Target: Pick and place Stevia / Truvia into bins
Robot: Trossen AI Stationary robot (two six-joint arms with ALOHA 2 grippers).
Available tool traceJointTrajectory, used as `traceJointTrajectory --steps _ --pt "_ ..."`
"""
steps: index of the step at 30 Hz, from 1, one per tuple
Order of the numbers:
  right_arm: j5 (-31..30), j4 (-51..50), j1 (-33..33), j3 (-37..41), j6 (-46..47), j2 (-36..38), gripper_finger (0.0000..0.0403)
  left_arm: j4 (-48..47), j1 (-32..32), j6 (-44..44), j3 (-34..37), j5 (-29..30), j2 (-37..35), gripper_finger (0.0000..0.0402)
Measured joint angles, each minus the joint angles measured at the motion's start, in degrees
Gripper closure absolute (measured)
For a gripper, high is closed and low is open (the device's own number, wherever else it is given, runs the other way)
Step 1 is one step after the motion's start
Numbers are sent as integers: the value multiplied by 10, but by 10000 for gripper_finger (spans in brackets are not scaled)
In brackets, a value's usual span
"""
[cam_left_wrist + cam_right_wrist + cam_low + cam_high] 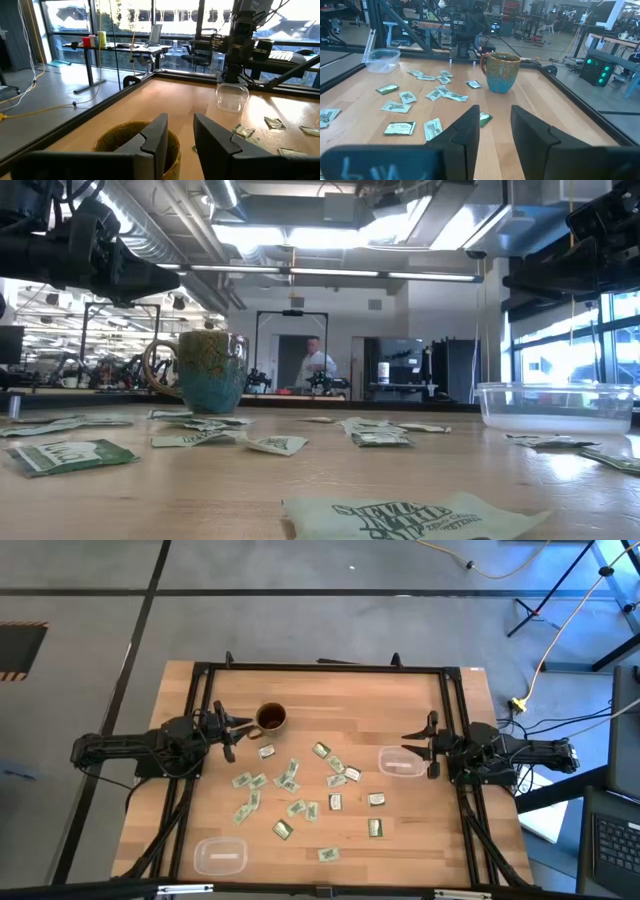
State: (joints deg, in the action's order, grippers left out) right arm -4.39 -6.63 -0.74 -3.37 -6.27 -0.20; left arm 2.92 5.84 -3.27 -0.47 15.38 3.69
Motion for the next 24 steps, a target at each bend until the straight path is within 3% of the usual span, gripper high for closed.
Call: traceJointTrajectory --steps 19,24 --pt "0 20 0 0 9 0 288 0 0 0 0 0 0 313" --pt "0 74 0 -6 -16 -2 288 0 0 0 0 0 0 313"
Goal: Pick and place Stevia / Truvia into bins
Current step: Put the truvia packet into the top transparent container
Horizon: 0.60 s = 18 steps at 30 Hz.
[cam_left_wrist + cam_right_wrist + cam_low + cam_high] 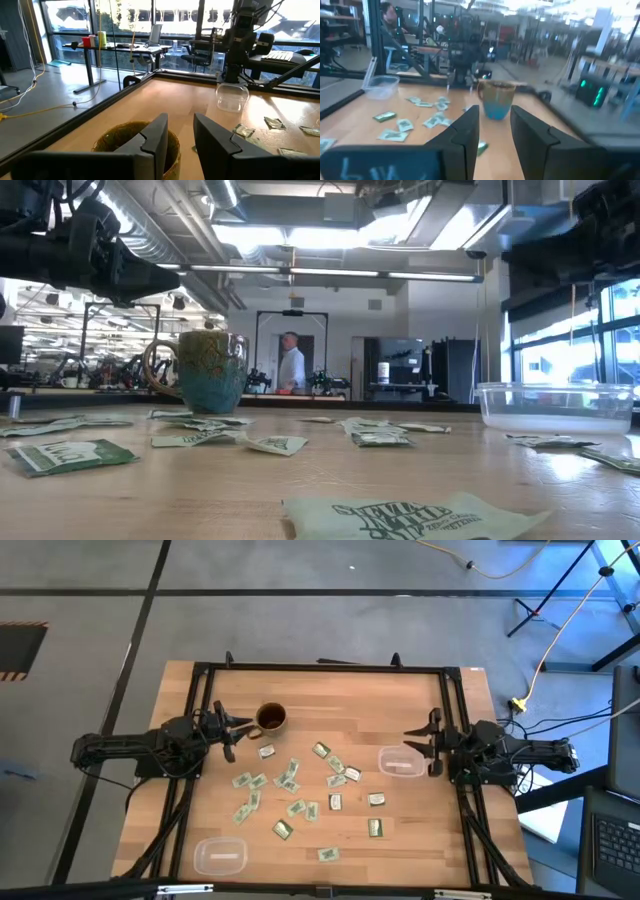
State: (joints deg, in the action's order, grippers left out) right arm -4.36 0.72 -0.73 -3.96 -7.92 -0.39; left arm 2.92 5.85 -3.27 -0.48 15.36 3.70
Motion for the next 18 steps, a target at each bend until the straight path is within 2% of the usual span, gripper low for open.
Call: traceJointTrajectory --steps 5,8,10,14,18 --pt "0 64 0 -35 -58 -40 288 0 0 0 0 0 0 313" --pt "5 123 0 -65 -84 -84 288 0 0 0 0 0 0 313" --pt "15 125 0 -95 -91 -120 288 0 0 0 0 0 0 313" --pt "43 115 1 -169 -103 -227 288 0 0 0 0 0 0 313" --pt "82 53 19 -269 -126 -361 288 0 0 0 0 0 0 313"
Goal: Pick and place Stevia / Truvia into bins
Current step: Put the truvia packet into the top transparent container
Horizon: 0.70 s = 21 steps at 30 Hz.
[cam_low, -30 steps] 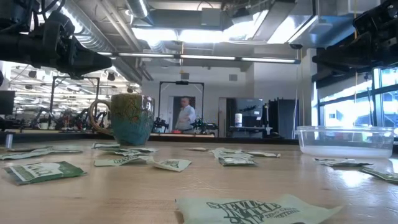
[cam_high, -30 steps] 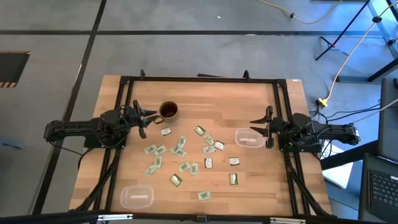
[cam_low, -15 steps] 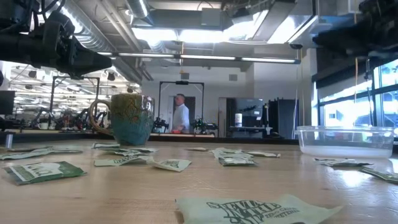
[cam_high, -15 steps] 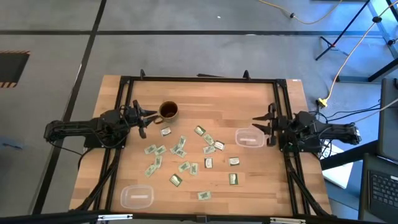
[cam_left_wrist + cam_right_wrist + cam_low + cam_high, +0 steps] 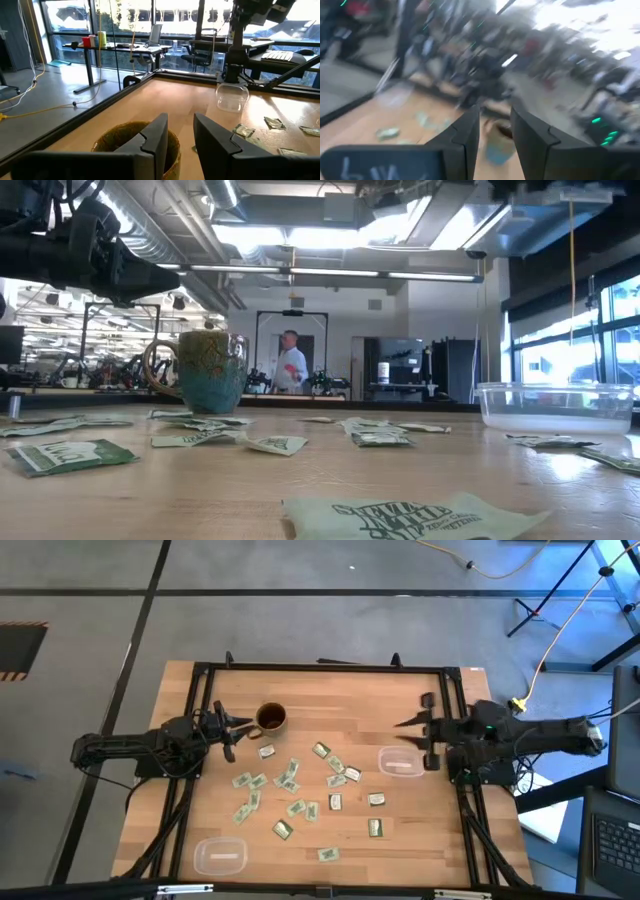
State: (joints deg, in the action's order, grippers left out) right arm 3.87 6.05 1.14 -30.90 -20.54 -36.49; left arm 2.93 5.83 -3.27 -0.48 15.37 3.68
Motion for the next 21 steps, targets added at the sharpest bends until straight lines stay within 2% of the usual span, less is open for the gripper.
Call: traceJointTrajectory --steps 5,10,16,21 --pt "7 -161 50 -117 -13 -172 288 0 0 0 0 0 0 313" --pt "8 -281 111 -177 53 -317 288 0 0 0 0 3 0 313" --pt "8 -312 182 -186 161 -432 288 0 0 0 0 4 0 313" --pt "3 -318 206 -179 230 -496 288 0 0 0 0 4 0 313"
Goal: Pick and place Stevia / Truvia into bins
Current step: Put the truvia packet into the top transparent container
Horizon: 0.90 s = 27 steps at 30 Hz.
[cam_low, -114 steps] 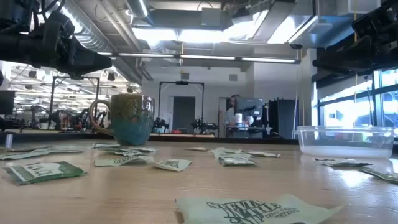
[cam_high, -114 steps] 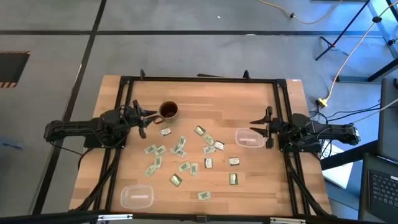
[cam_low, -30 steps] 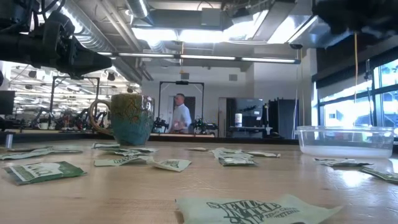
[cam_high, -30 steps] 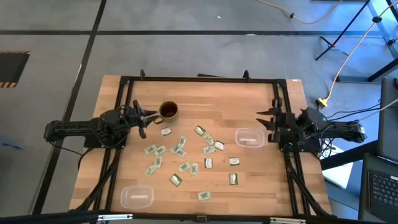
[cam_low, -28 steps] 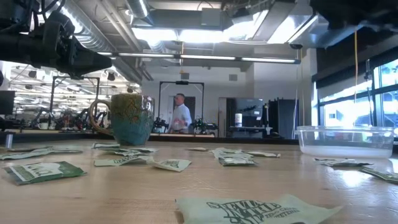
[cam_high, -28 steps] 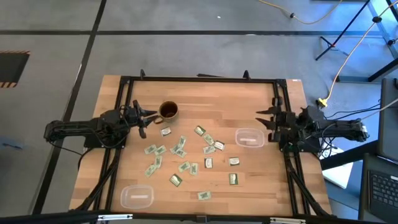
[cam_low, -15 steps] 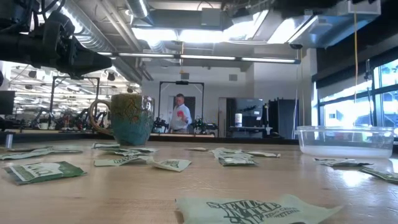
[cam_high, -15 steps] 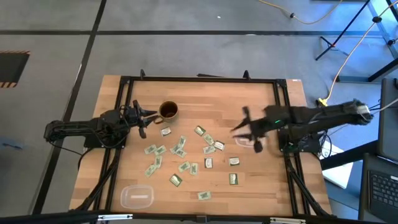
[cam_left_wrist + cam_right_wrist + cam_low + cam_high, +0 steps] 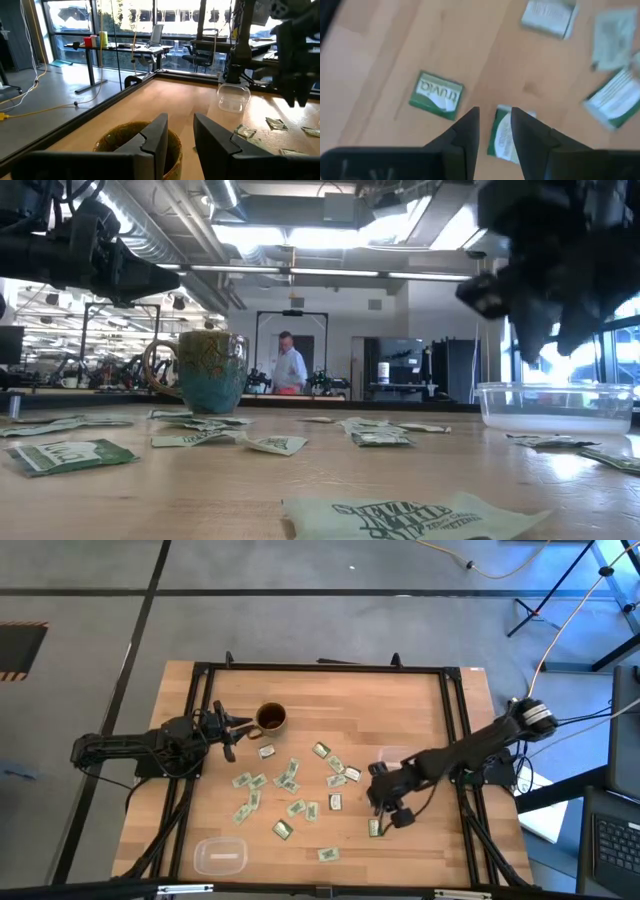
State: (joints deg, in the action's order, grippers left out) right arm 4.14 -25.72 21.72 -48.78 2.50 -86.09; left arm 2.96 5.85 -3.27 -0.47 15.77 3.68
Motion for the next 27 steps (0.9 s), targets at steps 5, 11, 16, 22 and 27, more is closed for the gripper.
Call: traceJointTrajectory --steps 5,11,16,22,27 --pt "-62 0 1 0 33 -50 288 0 0 0 0 0 0 313" --pt "-86 1 1 1 31 -86 288 0 0 0 0 1 0 313" --pt "-92 2 1 1 31 -98 290 0 0 0 0 1 0 313" --pt "-92 2 1 -1 28 -106 319 0 0 0 0 1 0 313" --pt "-91 4 1 -1 17 -107 351 0 0 0 0 1 0 313"
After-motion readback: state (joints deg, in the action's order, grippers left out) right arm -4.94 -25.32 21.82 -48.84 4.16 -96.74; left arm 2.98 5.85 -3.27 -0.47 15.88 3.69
